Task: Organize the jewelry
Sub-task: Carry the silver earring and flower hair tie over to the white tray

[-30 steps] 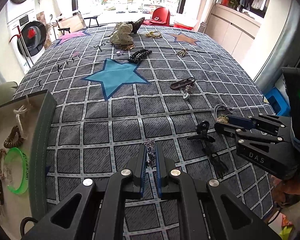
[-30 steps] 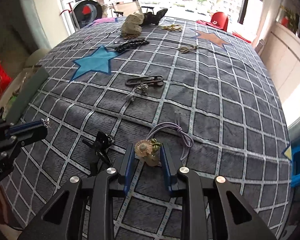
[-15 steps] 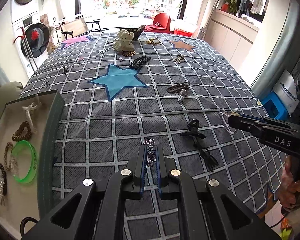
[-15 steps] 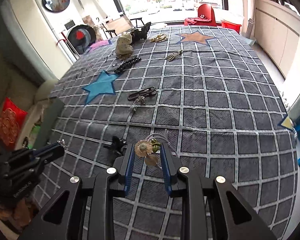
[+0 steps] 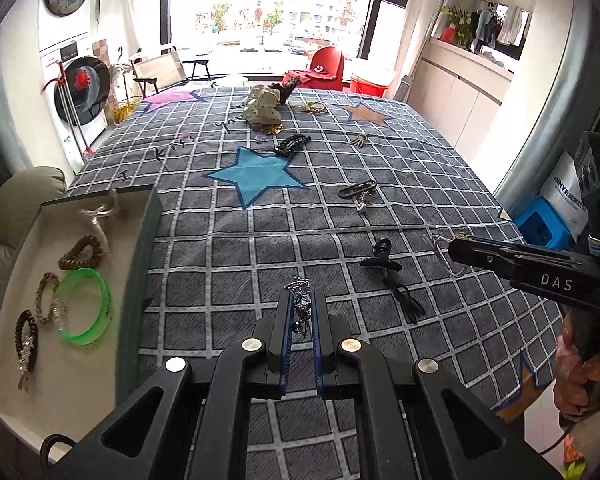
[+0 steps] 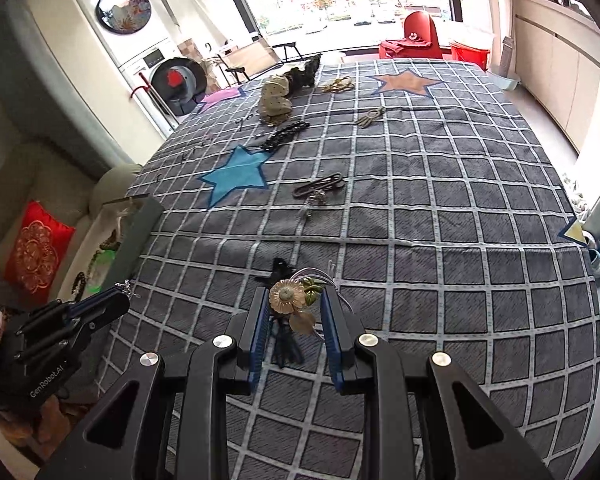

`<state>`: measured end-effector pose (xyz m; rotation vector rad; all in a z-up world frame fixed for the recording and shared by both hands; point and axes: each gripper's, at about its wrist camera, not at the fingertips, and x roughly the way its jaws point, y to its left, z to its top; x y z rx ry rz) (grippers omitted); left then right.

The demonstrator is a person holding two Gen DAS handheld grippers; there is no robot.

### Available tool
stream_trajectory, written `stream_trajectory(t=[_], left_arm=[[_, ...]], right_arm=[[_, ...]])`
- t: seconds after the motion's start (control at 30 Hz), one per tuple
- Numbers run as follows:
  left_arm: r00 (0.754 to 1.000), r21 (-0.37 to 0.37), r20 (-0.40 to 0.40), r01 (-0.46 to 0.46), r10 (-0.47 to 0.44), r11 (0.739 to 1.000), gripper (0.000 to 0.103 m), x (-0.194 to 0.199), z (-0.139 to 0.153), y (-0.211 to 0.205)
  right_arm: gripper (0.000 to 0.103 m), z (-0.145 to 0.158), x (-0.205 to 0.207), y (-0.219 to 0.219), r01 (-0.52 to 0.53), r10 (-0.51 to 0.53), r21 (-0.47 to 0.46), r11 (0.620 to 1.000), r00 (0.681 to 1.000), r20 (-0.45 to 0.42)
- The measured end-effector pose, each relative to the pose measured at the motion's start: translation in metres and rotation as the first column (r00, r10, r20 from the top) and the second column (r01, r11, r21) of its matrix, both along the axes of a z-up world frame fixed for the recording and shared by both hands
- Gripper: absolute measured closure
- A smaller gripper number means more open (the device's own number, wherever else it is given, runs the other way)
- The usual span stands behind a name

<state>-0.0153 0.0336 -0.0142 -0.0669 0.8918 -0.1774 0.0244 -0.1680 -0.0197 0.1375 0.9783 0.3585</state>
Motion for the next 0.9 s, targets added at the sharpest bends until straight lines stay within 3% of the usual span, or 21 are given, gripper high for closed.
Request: stream_trajectory(t=[0.37, 0.9], left_arm=[[0.998, -0.003, 0.032, -0.054, 0.054, 0.999, 0.092, -0.021, 0.008, 0.025], [0.976, -0.016, 0.052, -0.211, 0.212, 0.977, 0.092, -0.044, 0.010, 0.085]], right_arm=[[0.075, 0.012, -0.011, 0.027, -0.045, 0.045, 0.019, 0.999, 0.999, 0.015], [0.075, 0.028, -0.014, 0.082, -0.156, 0.155, 0.033, 0.987, 0.987, 0.042]])
